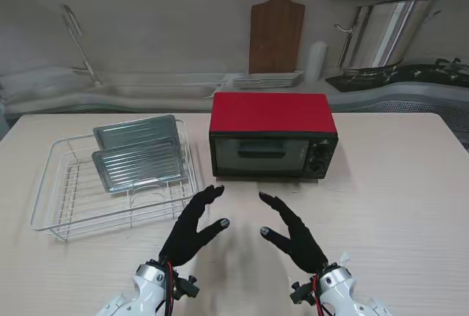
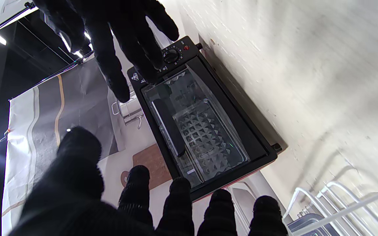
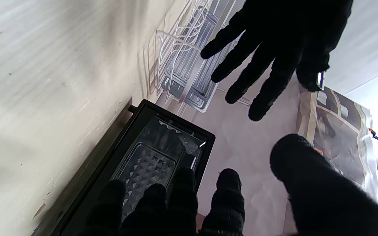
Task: Slide the trays into the oven
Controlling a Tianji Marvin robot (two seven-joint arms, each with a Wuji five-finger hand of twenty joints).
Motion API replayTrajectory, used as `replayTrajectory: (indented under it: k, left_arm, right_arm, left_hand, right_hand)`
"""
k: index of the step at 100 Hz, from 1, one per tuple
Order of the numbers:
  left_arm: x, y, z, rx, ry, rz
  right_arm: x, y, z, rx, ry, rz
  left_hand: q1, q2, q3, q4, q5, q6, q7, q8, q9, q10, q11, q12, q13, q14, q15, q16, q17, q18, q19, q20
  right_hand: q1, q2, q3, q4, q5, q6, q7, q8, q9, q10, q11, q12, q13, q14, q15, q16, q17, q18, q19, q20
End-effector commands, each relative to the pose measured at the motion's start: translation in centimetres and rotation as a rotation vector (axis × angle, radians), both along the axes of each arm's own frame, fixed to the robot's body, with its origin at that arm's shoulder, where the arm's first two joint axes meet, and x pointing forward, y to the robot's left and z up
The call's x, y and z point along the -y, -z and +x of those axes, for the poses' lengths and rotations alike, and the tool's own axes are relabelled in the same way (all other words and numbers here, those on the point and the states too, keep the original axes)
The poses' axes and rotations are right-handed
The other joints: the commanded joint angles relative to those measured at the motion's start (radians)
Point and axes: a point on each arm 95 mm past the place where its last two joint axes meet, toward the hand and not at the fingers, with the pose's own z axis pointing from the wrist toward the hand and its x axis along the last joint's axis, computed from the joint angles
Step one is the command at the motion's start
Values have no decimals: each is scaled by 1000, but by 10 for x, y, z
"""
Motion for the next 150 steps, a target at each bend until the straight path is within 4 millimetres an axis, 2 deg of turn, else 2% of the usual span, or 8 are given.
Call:
replayTrajectory:
  k: [1, 11, 22, 29, 53, 93, 117, 150]
  left_arm:
    - [4, -4, -5, -11, 8, -7]
    - [1, -7, -8, -18, 0, 5]
    - [0, -10, -11, -7, -16, 23]
    - [-1, -12, -13, 0, -21, 29]
    - [-6, -16, -18, 20, -35, 29]
    - [-12, -17, -19, 33, -57, 16]
    - [-12, -18, -20, 37, -61, 13]
    - [-12, -18, -20, 35, -64, 12]
  right_arm:
    - [-6, -1, -4, 5, 6, 9]
    - [-6, -5, -2, 51, 41, -32]
    - [-5, -14, 1, 90, 64, -65]
    - [-4, -20, 4, 112, 75, -95]
    - [-6, -45, 25, 212, 105, -228]
    - [-24, -69, 69, 342, 149, -511]
    - [-32, -67, 88, 392, 190, -685]
    - [-40, -59, 103, 430, 230, -814]
  left_hand:
    - [9, -1, 17, 24, 20, 0, 18, 24, 21, -14, 17, -1, -29, -26, -12, 6, -5, -33, -35, -12]
    - [9, -1, 21, 23, 40, 7, 25, 29, 36, -7, 19, 1, -28, -15, -2, 27, -6, -26, -27, -3]
    - [10, -4, 23, 22, 56, 15, 26, 30, 57, 6, 22, 6, -17, -2, 9, 42, -8, -18, -16, 11]
    - [9, -5, 25, 22, 63, 20, 19, 30, 65, 9, 22, 18, -12, 8, 15, 62, -16, -15, 0, 39]
    - [12, -7, 26, 22, 68, 24, 17, 30, 68, 12, 17, 22, -8, 11, 11, 67, -19, -13, 5, 56]
    - [12, -6, 25, 22, 71, 24, 13, 30, 69, 10, 12, 23, -9, 9, 6, 67, -17, -12, -9, 54]
    - [12, -6, 25, 22, 74, 23, 11, 31, 71, 10, 11, 23, -9, 9, 6, 67, -15, -12, -11, 54]
    - [13, -5, 24, 22, 73, 24, 10, 31, 70, 9, 10, 23, -10, 9, 5, 67, -15, -11, -13, 55]
  right_hand:
    - [-7, -51, 53, 10, -23, 11, 73, 23, -1, -25, 33, 23, -20, -39, 40, 15, -6, -38, 60, 22]
    - [27, -130, 170, 14, -22, 83, 212, 21, 24, 7, 94, 49, 9, -15, 105, 53, -11, -26, 226, 66]
    - [58, -174, 244, 14, 10, 135, 285, 8, 47, 50, 166, 80, 46, 38, 176, 93, 8, -1, 343, 124]
    - [64, -179, 255, 11, 29, 160, 307, 3, 52, 77, 213, 99, 59, 75, 227, 121, 27, 17, 395, 154]
    - [78, -177, 253, 5, 130, 217, 327, 18, 90, 137, 313, 136, 91, 125, 356, 191, 70, 51, 491, 218]
    - [117, -145, 264, 26, 62, 204, 296, 12, 40, 109, 283, 122, 57, 95, 287, 156, 34, 19, 426, 194]
    - [96, -123, 241, 31, 45, 208, 292, 3, 32, 112, 278, 118, 61, 95, 282, 152, 30, 24, 413, 186]
    - [81, -108, 226, 36, 29, 224, 277, -12, 16, 120, 254, 107, 52, 89, 267, 145, 25, 24, 401, 178]
